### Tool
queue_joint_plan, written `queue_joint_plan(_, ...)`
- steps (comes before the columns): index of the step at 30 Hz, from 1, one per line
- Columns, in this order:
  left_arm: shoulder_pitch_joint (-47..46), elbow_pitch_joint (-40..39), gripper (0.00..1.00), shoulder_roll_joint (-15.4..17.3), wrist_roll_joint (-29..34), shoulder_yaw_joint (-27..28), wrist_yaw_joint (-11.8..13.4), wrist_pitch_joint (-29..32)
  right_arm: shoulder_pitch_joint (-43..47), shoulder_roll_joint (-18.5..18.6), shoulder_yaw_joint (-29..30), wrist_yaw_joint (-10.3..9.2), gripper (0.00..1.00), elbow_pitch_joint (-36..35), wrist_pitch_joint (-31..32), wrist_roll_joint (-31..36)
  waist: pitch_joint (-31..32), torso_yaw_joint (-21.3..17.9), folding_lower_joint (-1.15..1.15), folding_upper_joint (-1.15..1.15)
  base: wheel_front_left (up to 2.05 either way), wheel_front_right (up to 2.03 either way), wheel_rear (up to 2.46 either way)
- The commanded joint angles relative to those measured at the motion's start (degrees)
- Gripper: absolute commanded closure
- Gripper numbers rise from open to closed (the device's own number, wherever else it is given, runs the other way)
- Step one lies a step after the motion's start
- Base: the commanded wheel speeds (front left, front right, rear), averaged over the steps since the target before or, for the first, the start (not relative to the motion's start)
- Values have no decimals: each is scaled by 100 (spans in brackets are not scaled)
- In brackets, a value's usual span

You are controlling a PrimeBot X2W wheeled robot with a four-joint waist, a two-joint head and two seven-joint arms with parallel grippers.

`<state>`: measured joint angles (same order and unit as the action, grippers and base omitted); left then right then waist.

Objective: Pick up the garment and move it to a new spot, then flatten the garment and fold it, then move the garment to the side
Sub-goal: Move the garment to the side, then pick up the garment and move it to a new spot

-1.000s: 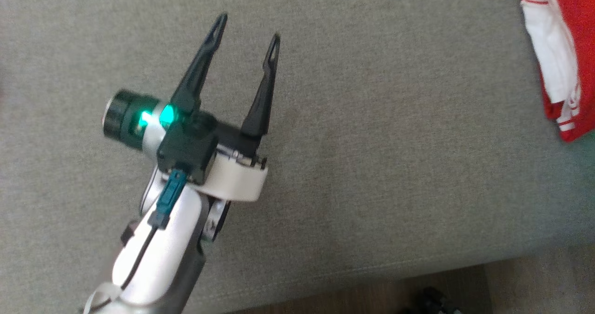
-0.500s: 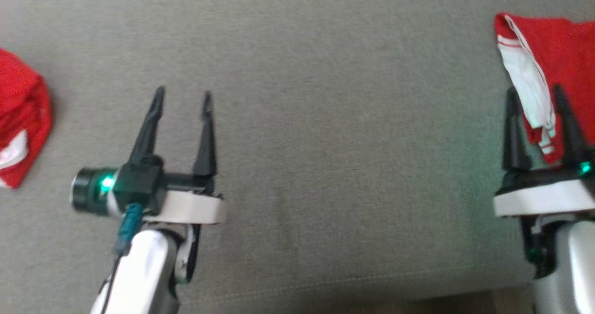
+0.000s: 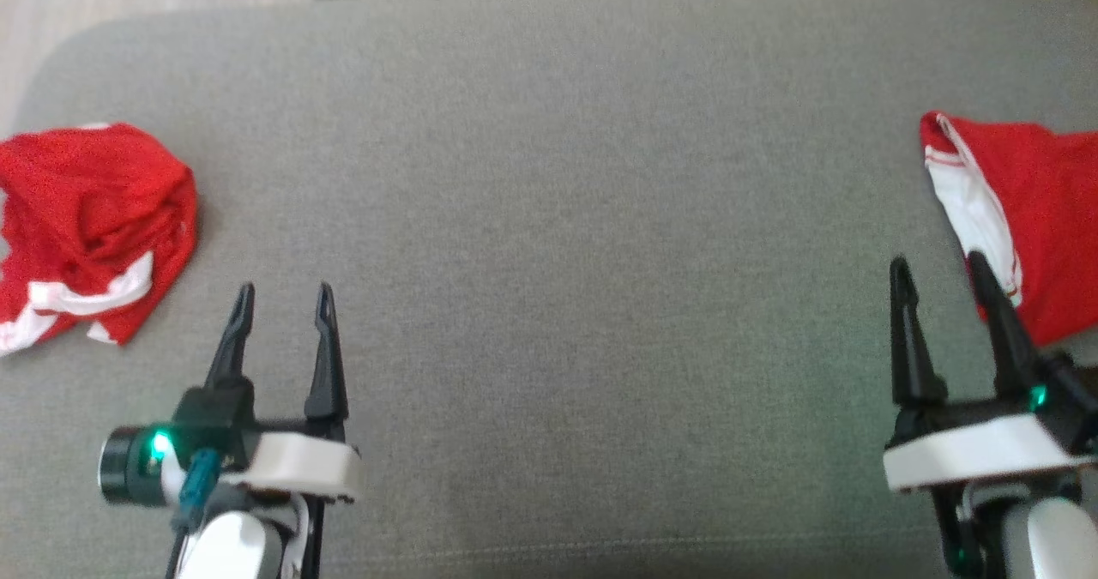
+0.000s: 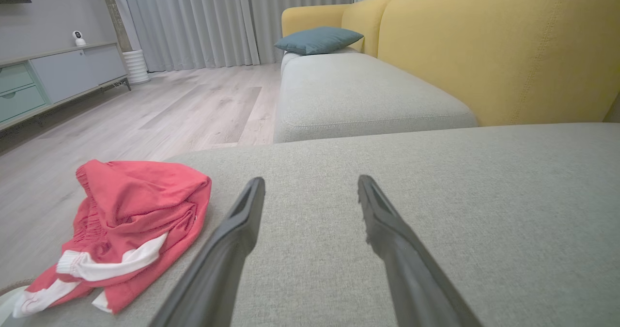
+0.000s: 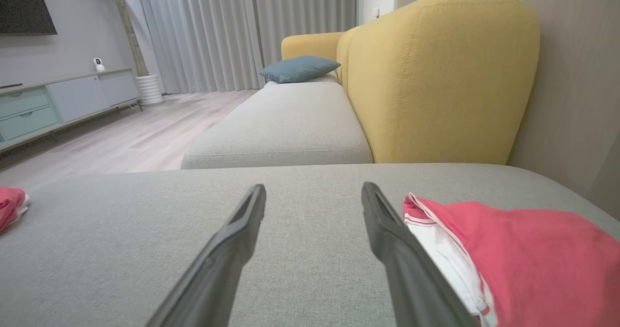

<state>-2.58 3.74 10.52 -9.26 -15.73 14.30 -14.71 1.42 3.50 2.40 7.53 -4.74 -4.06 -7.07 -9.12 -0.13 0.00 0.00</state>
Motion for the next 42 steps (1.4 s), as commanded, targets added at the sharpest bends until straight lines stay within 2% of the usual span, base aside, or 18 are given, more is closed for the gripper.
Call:
queue_joint_plan(1,-107,-167,0,95,-41,247,-2,-29,-9,-11,-115,-4,0,-236,18,-29,143,28,0,0,0,0,0)
queue_joint_plan(17,432,104,0,133,-86,219,-84,-29,764,-60,-208,-4,0,-458,346,-39,853,-22,0,0,0,0,0)
queue_joint_plan(42,320,230,0,139,-125,184,-71,-29,808,-62,-146,-4,0,-542,391,-78,844,70,0,0,0,0,0)
